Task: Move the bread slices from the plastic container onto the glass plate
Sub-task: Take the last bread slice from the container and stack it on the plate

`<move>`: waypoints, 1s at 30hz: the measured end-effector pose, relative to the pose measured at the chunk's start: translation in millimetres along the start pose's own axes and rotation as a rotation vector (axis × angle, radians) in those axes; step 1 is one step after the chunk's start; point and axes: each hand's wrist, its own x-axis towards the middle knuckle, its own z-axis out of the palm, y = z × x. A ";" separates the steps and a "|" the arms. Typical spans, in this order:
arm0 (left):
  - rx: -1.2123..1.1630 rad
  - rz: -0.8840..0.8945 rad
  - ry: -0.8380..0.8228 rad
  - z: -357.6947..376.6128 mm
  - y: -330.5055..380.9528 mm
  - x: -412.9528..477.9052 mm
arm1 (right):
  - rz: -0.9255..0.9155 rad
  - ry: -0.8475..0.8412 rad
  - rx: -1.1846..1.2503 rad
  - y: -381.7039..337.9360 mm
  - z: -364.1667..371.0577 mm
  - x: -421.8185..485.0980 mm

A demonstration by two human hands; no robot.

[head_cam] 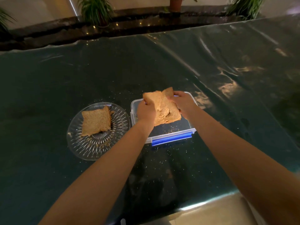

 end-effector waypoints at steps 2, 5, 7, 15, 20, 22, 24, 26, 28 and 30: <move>-0.015 0.066 0.015 -10.1 9.9 0.9 | -0.028 -0.025 0.013 -12.5 5.4 -5.1; -0.092 0.092 0.030 -29.7 21.6 2.7 | -0.102 -0.088 0.013 -30.5 19.1 -14.5; -0.141 0.087 0.036 -45.0 28.4 4.0 | -0.162 -0.103 -0.026 -39.8 32.7 -20.3; -0.479 -0.041 -0.064 -125.1 17.0 17.6 | -0.161 -0.167 -0.118 -47.6 104.3 -29.8; -0.401 -0.050 -0.009 -172.1 -11.1 31.6 | -0.112 -0.250 -0.180 -28.5 157.2 -30.0; -0.361 -0.077 0.051 -188.4 -20.1 39.9 | -0.081 -0.265 -0.179 -22.2 177.3 -30.0; -0.323 -0.118 0.096 -201.4 -26.4 46.7 | -0.036 -0.276 -0.197 -15.9 195.0 -27.6; -0.283 -0.134 0.128 -210.3 -30.0 52.1 | 0.006 -0.281 -0.221 -9.9 209.4 -24.4; -0.239 -0.124 0.160 -215.9 -33.1 57.1 | 0.036 -0.266 -0.213 -3.5 220.4 -20.7; -0.196 -0.110 0.180 -219.6 -35.9 61.0 | 0.047 -0.248 -0.224 2.2 227.6 -17.6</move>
